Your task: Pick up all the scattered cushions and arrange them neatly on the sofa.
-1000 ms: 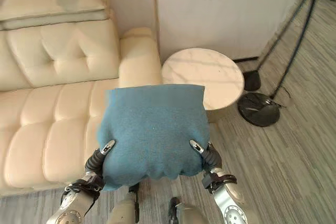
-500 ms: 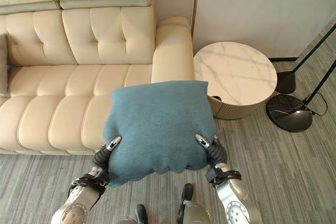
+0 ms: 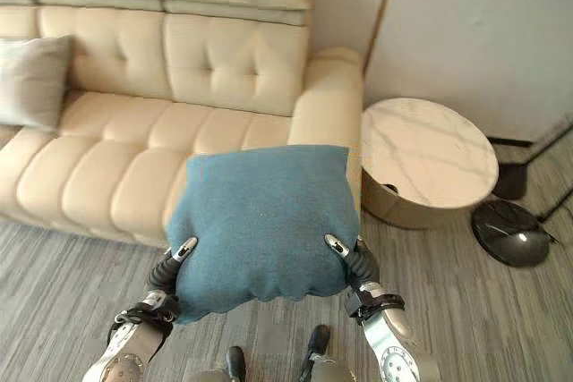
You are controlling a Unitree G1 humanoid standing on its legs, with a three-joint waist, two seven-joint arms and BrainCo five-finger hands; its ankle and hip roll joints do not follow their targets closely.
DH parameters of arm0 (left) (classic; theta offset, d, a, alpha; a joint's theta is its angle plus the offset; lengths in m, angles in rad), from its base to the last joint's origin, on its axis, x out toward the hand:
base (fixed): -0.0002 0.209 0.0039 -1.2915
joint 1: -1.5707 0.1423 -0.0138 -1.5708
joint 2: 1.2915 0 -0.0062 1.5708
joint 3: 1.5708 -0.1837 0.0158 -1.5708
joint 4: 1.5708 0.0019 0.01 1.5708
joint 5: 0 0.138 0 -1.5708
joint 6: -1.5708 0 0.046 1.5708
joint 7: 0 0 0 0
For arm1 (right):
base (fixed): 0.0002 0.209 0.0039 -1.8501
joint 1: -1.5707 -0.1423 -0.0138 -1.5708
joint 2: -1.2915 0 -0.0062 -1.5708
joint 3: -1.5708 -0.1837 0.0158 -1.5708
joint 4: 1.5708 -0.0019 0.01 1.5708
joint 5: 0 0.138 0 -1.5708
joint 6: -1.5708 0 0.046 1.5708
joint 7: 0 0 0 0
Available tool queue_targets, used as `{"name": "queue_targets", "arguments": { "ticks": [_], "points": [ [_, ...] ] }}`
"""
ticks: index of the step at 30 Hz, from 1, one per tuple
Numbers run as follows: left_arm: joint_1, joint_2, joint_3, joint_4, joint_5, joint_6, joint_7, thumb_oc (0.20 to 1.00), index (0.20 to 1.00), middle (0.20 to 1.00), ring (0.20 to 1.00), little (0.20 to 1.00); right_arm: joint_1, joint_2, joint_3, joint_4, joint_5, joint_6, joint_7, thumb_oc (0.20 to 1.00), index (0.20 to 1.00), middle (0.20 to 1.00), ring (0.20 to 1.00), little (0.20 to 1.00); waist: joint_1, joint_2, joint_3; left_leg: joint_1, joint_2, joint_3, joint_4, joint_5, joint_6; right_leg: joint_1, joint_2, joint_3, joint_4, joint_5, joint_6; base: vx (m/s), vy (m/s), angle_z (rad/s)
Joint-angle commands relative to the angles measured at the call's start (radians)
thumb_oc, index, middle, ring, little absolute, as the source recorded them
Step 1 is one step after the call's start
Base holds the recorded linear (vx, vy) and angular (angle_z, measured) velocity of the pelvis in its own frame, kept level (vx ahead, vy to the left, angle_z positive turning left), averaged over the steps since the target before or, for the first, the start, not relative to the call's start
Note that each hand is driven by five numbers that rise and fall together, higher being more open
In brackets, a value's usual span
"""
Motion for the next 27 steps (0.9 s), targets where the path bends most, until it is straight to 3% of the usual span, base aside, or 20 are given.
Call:
{"name": "queue_targets", "arguments": {
  "ticks": [1,3,5,7,11,14,16,17,18,21,25,27],
  "points": [
    [-0.052,0.002,-0.03,-0.168,0.042,-0.07,-0.085,0.2,0.2,0.2,0.2,0.2,-0.084,0.092,0.055,-0.158,0.009,-0.059,0.102,0.2,0.2,0.2,0.2,0.2,-0.026,0.012,0.022,0.012,-0.045,-0.049,-0.029,-0.03,0.018,-0.02,0.148,0.168,-0.004,-0.114,0.029,0.14,0.122,0.84],
    [-0.054,0.003,-0.026,-0.169,0.041,-0.071,-0.089,0.2,0.2,0.2,0.2,0.2,-0.085,0.087,0.053,-0.16,0.015,-0.062,0.105,0.2,0.2,0.2,0.2,0.2,-0.033,0.012,0.032,0.013,-0.054,-0.072,-0.024,-0.033,0.018,-0.049,0.168,0.174,-0.03,-0.105,0.027,0.07,0.032,0.54],
    [-0.076,-0.003,-0.025,-0.158,0.062,-0.078,-0.093,0.2,0.2,0.2,0.2,0.2,-0.073,0.078,0.04,-0.155,0.023,-0.068,0.112,0.2,0.2,0.2,0.2,0.2,-0.063,0.002,0.053,0.047,-0.091,-0.139,-0.02,-0.062,0.012,-0.109,0.213,0.176,-0.118,-0.069,0.04,0.23,0.011,0.73],
    [-0.092,-0.006,-0.032,-0.151,0.088,-0.081,-0.096,0.2,0.2,0.2,0.2,0.2,-0.062,0.074,0.03,-0.152,0.02,-0.068,0.115,0.2,0.2,0.2,0.2,0.2,-0.084,-0.008,0.047,0.073,-0.113,-0.175,-0.023,-0.078,0.008,-0.13,0.219,0.167,-0.179,-0.041,0.048,0.31,-0.033,1.09],
    [-0.103,-0.027,-0.035,-0.155,0.071,-0.089,-0.12,0.2,0.2,0.2,0.2,0.2,-0.026,0.068,-0.01,-0.169,0.029,-0.083,0.133,0.2,0.2,0.2,0.2,0.2,-0.11,-0.021,0.009,0.117,-0.122,-0.217,-0.01,-0.126,-0.01,-0.047,0.218,0.176,-0.251,-0.025,0.021,0.34,-0.109,1.11],
    [-0.093,-0.038,-0.032,-0.162,0.059,-0.09,-0.126,0.2,0.2,0.2,0.2,0.2,-0.024,0.053,-0.023,-0.166,0.024,-0.082,0.132,0.2,0.2,0.2,0.2,0.2,-0.129,-0.012,-0.012,0.119,-0.101,-0.174,0.079,-0.135,-0.042,0.013,0.216,0.152,-0.271,-0.031,0.009,0.3,-0.079,0.5],
    [-0.09,-0.047,-0.032,-0.16,0.054,-0.092,-0.123,0.2,0.2,0.2,0.2,0.2,-0.028,0.039,-0.027,-0.16,0.017,-0.08,0.128,0.2,0.2,0.2,0.2,0.2,-0.129,-0.009,-0.013,0.089,-0.091,-0.118,0.184,-0.098,-0.075,0.054,0.212,0.141,-0.286,-0.043,-0.001,0.25,-0.055,0.35],
    [-0.089,-0.053,-0.03,-0.156,0.046,-0.093,-0.122,0.2,0.2,0.2,0.2,0.2,-0.035,0.035,-0.031,-0.155,0.018,-0.078,0.125,0.2,0.2,0.2,0.2,0.2,-0.128,-0.016,-0.007,0.031,-0.057,-0.035,0.276,-0.064,-0.096,0.087,0.206,0.14,-0.296,-0.06,-0.01,0.17,-0.037,0.39],
    [-0.089,-0.053,-0.03,-0.156,0.046,-0.093,-0.122,0.2,0.2,0.2,0.2,0.2,-0.035,0.035,-0.031,-0.155,0.018,-0.077,0.125,0.2,0.2,0.2,0.2,0.2,-0.126,-0.015,-0.007,0.03,-0.055,-0.034,0.28,-0.067,-0.096,0.087,0.207,0.141,-0.295,-0.06,-0.011,0.16,-0.036,0.14],
    [-0.085,-0.055,-0.026,-0.151,0.04,-0.086,-0.121,0.2,0.2,0.2,0.2,0.2,-0.044,0.036,-0.031,-0.16,0.015,-0.08,0.118,0.2,0.2,0.2,0.2,0.2,-0.122,-0.032,-0.019,0.002,0.013,0.067,0.234,-0.107,-0.065,0.12,0.189,0.147,-0.302,-0.082,-0.008,0.17,-0.007,-0.15],
    [-0.077,-0.053,-0.019,-0.15,0.047,-0.084,-0.116,0.2,0.2,0.2,0.2,0.2,-0.05,0.038,-0.021,-0.167,0.006,-0.08,0.118,0.2,0.2,0.2,0.2,0.2,-0.109,-0.04,-0.03,-0.031,0.056,0.044,0.134,-0.082,-0.064,0.133,0.175,0.167,-0.292,-0.107,-0.005,0.2,0.044,-0.08],
    [-0.068,-0.052,-0.009,-0.157,0.046,-0.089,-0.105,0.2,0.2,0.2,0.2,0.2,-0.053,0.044,-0.017,-0.157,0.003,-0.083,0.111,0.2,0.2,0.2,0.2,0.2,-0.094,-0.041,-0.029,-0.068,0.1,-0.003,0.068,-0.004,-0.082,0.153,0.177,0.193,-0.285,-0.128,-0.01,0.22,0.09,-0.18]
  ]
}}
